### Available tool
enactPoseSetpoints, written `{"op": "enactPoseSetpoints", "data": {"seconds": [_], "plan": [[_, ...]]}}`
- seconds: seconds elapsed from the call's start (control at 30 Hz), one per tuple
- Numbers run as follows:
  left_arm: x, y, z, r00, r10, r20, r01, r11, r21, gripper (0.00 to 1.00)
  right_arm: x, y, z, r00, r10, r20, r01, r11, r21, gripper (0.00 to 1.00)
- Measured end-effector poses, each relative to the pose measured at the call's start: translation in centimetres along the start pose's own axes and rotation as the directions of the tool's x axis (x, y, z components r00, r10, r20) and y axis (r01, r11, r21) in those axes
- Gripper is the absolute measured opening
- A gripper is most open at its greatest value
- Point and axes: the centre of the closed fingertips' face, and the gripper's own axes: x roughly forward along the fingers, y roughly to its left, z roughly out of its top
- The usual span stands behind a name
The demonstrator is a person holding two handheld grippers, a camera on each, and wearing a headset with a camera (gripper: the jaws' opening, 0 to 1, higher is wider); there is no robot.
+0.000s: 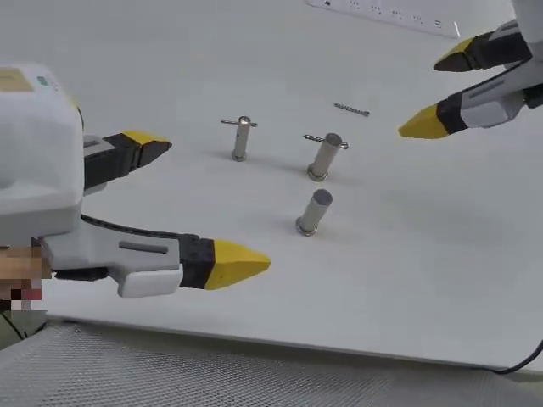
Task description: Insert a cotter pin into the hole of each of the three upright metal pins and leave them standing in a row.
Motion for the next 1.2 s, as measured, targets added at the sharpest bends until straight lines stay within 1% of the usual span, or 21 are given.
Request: {"op": "enactPoseSetpoints", "data": {"seconds": [0.03, 0.07, 0.1, 0.17, 0.23, 0.33, 0.4, 0.5, 0.53, 0.6, 0.7, 0.77, 0.87, 0.93, 0.97, 1.07, 1.2], "plan": [[0.1, -0.1, 0.0, 1.0, -0.001, 0.002, 0.001, 1.0, -0.003, 0.99, 0.4, -0.1, 0.0, 0.9999, -0.003, -0.01, 0.003, 1.0, -0.015, 0.55], [0.1, -0.1, 0.1, 1.0, -0.004, 0.005, 0.004, 1.0, -0.009, 0.99, 0.9, -0.5, -0.1, 0.9993, -0.02, -0.031, 0.018, 0.998, -0.064, 0.52], [0.2, -0.2, 0.1, 1.0, -0.006, 0.007, 0.006, 1.0, -0.012, 0.99, 1.1, -0.3, 0.1, 0.9988, -0.024, -0.042, 0.02, 0.996, -0.085, 0.48], [0.3, -0.3, 0.0, 0.9999, -0.009, 0.006, 0.009, 1.0, -0.013, 0.99, 2.1, -0.1, -0.2, 0.9984, -0.009, -0.056, 0.004, 0.997, -0.081, 0.43], [0.3, -0.3, 0.0, 0.9999, -0.01, 0.006, 0.01, 1.0, -0.014, 0.99, 2.8, 0.3, -0.1, 0.9979, 0.011, -0.064, -0.016, 0.996, -0.087, 0.43], [0.4, -0.4, 0.2, 0.9996, -0.017, 0.021, 0.018, 0.999, -0.035, 0.99, 3.9, 0.2, -0.4, 0.9961, 0.024, -0.085, -0.033, 0.995, -0.097, 0.4], [0.2, -0.3, 0.5, 0.9992, -0.019, 0.035, 0.02, 0.999, -0.046, 0.99, 4.7, -0.3, -0.4, 0.9951, 0.027, -0.095, -0.037, 0.995, -0.096, 0.36], [0.1, -0.1, 0.7, 0.9993, -0.011, 0.036, 0.013, 0.999, -0.044, 0.99, 5.4, -0.6, -0.2, 0.9943, 0.035, -0.1, -0.042, 0.997, -0.063, 0.35], [0.1, 0.0, 0.6, 0.9993, -0.01, 0.035, 0.011, 0.999, -0.043, 0.99, 5.7, -0.5, 0.0, 0.9941, 0.041, -0.1, -0.046, 0.998, -0.042, 0.34], [0.0, 0.2, 0.7, 0.9993, -0.009, 0.036, 0.01, 0.999, -0.045, 0.99, 6.2, -0.6, 0.3, 0.9944, 0.043, -0.096, -0.048, 0.998, -0.046, 0.31], [-0.1, 0.4, 0.7, 0.9991, -0.007, 0.042, 0.009, 0.998, -0.058, 0.99, 6.7, -0.6, 0.4, 0.9927, 0.043, -0.112, -0.051, 0.996, -0.068, 0.28], [-0.2, 0.5, 0.7, 0.9993, -0.002, 0.038, 0.004, 0.998, -0.055, 0.99, 7.1, -0.7, 0.5, 0.9919, 0.046, -0.118, -0.056, 0.995, -0.085, 0.26], [-0.2, 0.7, 0.5, 0.9996, 0.0, 0.029, 0.002, 0.998, -0.055, 0.99, 7.4, -0.8, 0.6, 0.9904, 0.056, -0.126, -0.068, 0.994, -0.09, 0.24], [-0.2, 0.7, 0.4, 0.9997, 0.0, 0.023, 0.001, 0.998, -0.056, 0.99, 7.6, -0.9, 0.6, 0.9891, 0.064, -0.133, -0.076, 0.993, -0.087, 0.21], [-0.2, 0.7, 0.4, 0.9997, 0.001, 0.024, 0.0, 0.998, -0.056, 0.98, 7.7, -0.9, 0.6, 0.9877, 0.067, -0.141, -0.08, 0.993, -0.089, 0.18], [-0.2, 0.7, 0.6, 0.9996, -0.001, 0.029, 0.003, 0.998, -0.059, 0.97, 7.7, -1.2, 0.4, 0.9843, 0.06, -0.166, -0.078, 0.991, -0.107, 0.13], [-0.2, 0.7, 0.6, 0.9997, 0.0, 0.025, 0.002, 0.999, -0.053, 0.97, 7.8, -1.2, 0.5, 0.9836, 0.074, -0.164, -0.089, 0.992, -0.088, 0.11]]}}
